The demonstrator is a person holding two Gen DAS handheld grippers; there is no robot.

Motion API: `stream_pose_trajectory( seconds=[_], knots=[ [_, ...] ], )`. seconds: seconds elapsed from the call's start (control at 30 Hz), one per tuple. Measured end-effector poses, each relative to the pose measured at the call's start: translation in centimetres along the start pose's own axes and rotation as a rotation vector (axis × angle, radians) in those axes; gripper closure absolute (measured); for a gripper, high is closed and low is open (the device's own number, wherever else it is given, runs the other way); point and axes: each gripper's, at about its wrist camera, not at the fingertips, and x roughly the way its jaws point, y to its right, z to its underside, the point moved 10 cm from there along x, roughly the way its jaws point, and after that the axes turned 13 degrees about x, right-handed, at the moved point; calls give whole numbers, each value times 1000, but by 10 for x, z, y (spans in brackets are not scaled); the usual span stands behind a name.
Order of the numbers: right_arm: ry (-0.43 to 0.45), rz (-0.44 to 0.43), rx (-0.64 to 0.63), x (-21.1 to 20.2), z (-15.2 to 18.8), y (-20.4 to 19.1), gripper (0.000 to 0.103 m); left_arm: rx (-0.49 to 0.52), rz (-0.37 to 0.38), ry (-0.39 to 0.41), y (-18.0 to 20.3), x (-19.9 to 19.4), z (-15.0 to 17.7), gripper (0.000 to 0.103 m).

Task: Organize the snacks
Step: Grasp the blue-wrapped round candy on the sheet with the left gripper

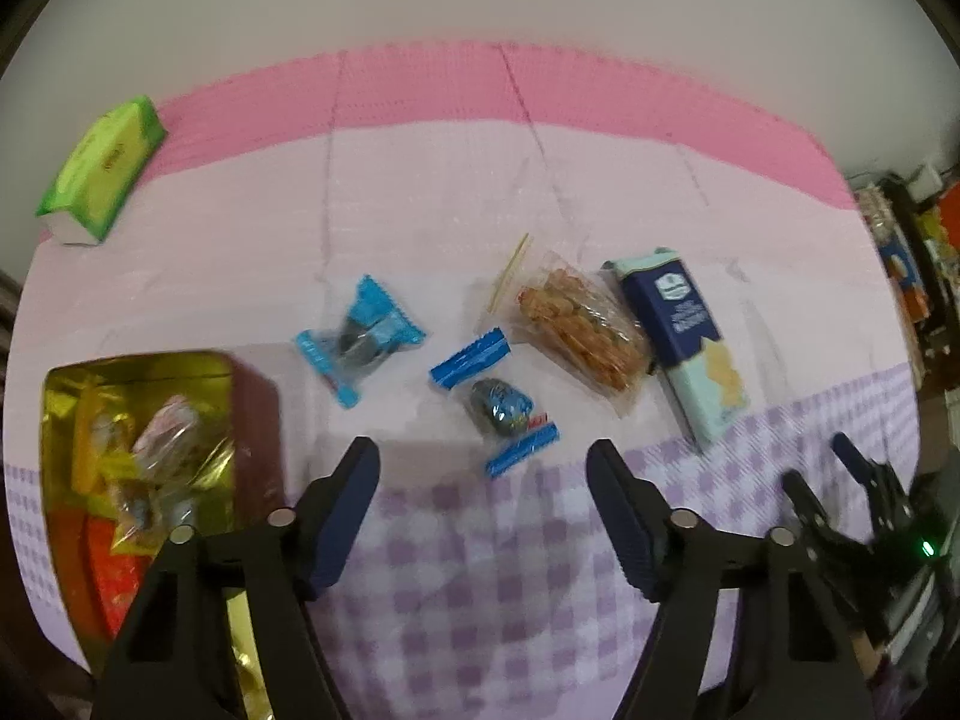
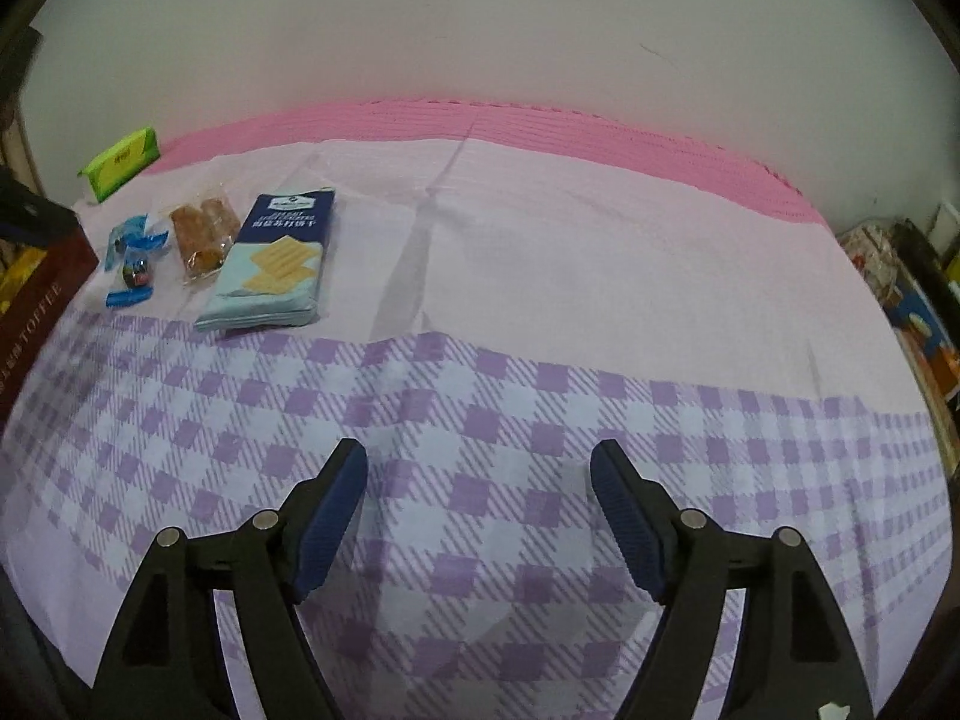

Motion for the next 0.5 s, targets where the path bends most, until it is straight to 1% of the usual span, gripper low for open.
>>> stream_pose_trajectory(
  seconds=[0.07,0.13,0.23,0.3,0.37,0.4,0.43,0.47,0.5],
  knots=[
    [1,-10,1,-1,2,0,28,2,-29,-27,0,16,-5,35],
    [-3,-34,1,-1,4,0,26,-3,-39,-42,-1,28,-7,36],
    [-5,-53,-2,-1,4,0,21,-17,-68,-53,-3,41,-11,36],
    [-4,-63,-4,-1,4,-2,20,-21,-89,-54,-2,48,-12,38],
    [-4,-75,4,1,5,-7,18,-25,-109,-66,-2,55,-11,50],
    [-3,-83,11,1,4,-6,18,-39,-109,-40,-3,55,-12,51],
    [-2,-88,15,1,4,-8,17,-55,-114,-24,-4,54,-13,58],
    [-3,-93,19,2,3,-9,17,-61,-122,-9,-4,53,-14,68],
    [-2,-98,22,2,3,-8,17,-61,-121,2,-3,52,-15,71]
  ],
)
